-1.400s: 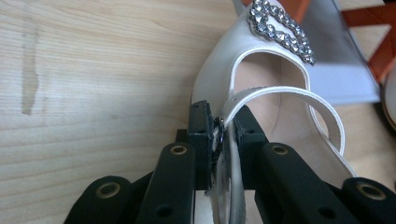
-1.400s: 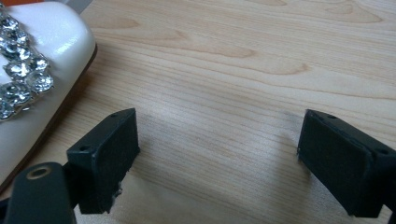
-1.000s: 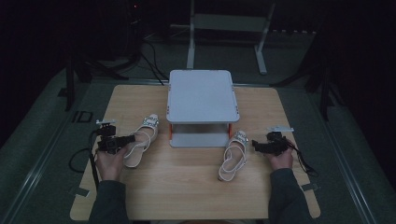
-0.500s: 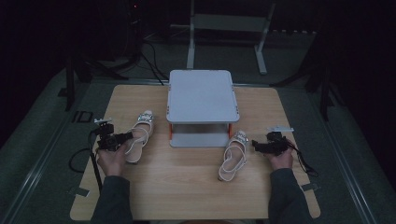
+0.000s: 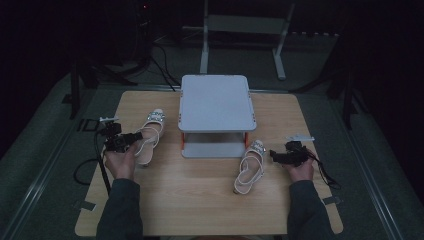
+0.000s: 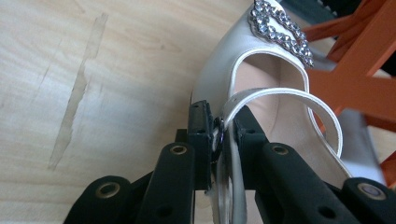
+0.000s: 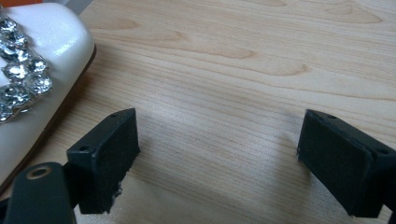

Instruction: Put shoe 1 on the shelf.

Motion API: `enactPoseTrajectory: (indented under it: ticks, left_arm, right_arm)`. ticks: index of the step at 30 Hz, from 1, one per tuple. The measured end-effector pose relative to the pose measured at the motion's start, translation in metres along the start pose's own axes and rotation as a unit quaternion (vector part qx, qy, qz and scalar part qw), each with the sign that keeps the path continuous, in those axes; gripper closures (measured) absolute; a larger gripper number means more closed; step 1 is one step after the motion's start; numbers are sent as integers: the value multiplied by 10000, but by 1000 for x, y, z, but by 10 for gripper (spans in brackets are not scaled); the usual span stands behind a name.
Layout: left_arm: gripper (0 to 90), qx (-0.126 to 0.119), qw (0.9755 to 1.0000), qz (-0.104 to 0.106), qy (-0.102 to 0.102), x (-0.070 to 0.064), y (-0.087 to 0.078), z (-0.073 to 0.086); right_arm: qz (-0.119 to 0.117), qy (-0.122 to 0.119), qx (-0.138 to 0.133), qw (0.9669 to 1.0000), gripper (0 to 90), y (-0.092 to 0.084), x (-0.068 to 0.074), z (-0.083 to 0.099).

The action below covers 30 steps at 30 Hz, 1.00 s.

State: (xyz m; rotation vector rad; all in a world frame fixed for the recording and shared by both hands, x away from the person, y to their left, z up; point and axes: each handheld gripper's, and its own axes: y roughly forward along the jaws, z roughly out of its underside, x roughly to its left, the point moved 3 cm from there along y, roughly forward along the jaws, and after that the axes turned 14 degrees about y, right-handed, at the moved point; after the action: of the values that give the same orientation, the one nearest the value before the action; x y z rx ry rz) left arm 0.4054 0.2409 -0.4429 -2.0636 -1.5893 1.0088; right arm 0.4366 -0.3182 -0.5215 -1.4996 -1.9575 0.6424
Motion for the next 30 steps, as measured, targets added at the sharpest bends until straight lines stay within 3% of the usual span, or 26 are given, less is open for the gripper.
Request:
enactPoseTrajectory:
  ticks: [14, 21, 26, 30]
  left_arm:
    - [809, -417, 9986, 131, -282, -25, -18, -50]
    - [807, -628, 9975, 140, -298, -48, -26, -80]
    - [804, -899, 9945, 328, -427, -69, -37, -105]
    - [801, -945, 9938, 351, -458, -82, -39, -116]
  right_arm:
    - [4, 0, 1, 10000, 125, 1, 0, -1]
    - [5, 2, 4, 10000, 126, 1, 0, -1]
    - [4, 4, 4, 10000, 126, 1, 0, -1]
    - [3, 7, 4, 10000, 126, 1, 0, -1]
